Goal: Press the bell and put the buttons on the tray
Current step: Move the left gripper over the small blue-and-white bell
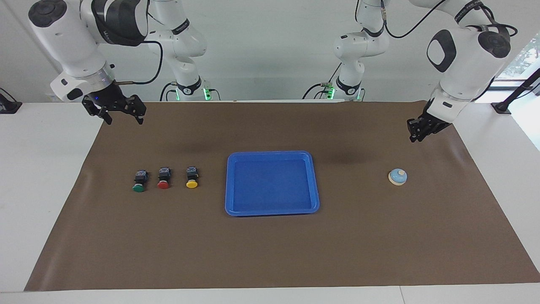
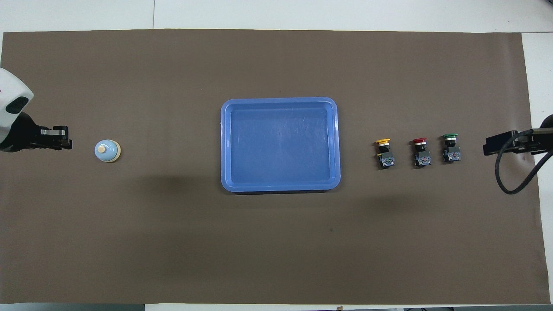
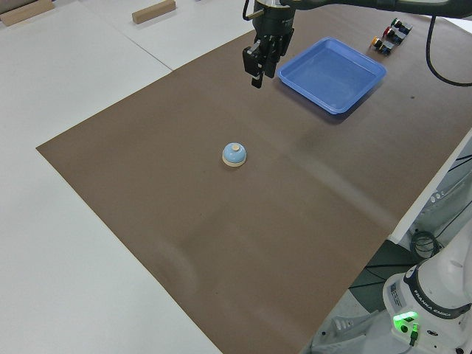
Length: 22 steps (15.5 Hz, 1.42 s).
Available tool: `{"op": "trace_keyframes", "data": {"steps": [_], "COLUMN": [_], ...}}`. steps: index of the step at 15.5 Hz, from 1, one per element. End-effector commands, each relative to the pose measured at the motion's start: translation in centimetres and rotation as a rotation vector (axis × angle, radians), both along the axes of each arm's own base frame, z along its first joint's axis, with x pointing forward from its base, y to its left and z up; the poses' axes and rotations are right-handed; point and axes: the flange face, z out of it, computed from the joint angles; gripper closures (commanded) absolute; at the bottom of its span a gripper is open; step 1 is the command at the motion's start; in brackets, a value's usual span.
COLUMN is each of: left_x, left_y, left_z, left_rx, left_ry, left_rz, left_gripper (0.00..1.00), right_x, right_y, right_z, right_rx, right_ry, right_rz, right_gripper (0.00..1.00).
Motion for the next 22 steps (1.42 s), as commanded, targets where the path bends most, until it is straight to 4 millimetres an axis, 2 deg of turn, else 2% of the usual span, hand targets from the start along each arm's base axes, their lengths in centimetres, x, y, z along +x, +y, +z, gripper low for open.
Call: {"op": "trace_keyframes", "data": {"steps": [1, 4, 6, 8, 13, 16, 18, 20, 22], "left_x": [1.5, 2.1, 2.7, 3.1, 3.1, 3.1, 2.7, 2.2, 2.0], "left_y": [0.0, 1.1, 2.4, 2.6, 2.9, 3.2, 3.6, 3.8, 3.8], "left_z": [-2.9, -4.2, -6.0, -7.6, -11.5, -13.3, -14.1, -15.2, -15.7], "left_rx": [0.01, 0.007, 0.004, 0.002, -0.002, -0.004, -0.004, -0.003, -0.003], "left_ry": [-0.026, -0.033, -0.02, -0.026, -0.037, -0.033, -0.036, -0.044, -0.047], "left_rz": [-0.039, -0.038, -0.018, -0.016, -0.011, -0.005, 0.001, 0.005, 0.006], "left_gripper": [1.0, 1.0, 1.0, 1.0, 1.0, 1.0, 1.0, 1.0, 1.0], "right_x": [0.7, 1.7, 1.4, 0.8, 1.1, 1.2, 1.7, 1.9, 1.8], "right_y": [-1.7, -2.1, -2.7, -4.0, -4.1, -4.2, -4.1, -3.2, -2.8], "right_z": [-4.0, -9.3, -13.7, -17.1, -21.2, -20.8, -19.4, -18.0, -15.7], "right_rx": [0.016, 0.013, 0.008, 0.004, 0.005, 0.014, 0.02, 0.018, 0.017], "right_ry": [-0.024, -0.043, -0.073, -0.082, -0.079, -0.04, -0.019, -0.039, -0.042], "right_rz": [0.022, 0.021, 0.01, -0.003, 0.006, 0.005, 0.001, 0.01, 0.017], "right_gripper": [0.0, 0.0, 0.0, 0.0, 0.0, 0.0, 0.0, 0.0, 0.0]}}
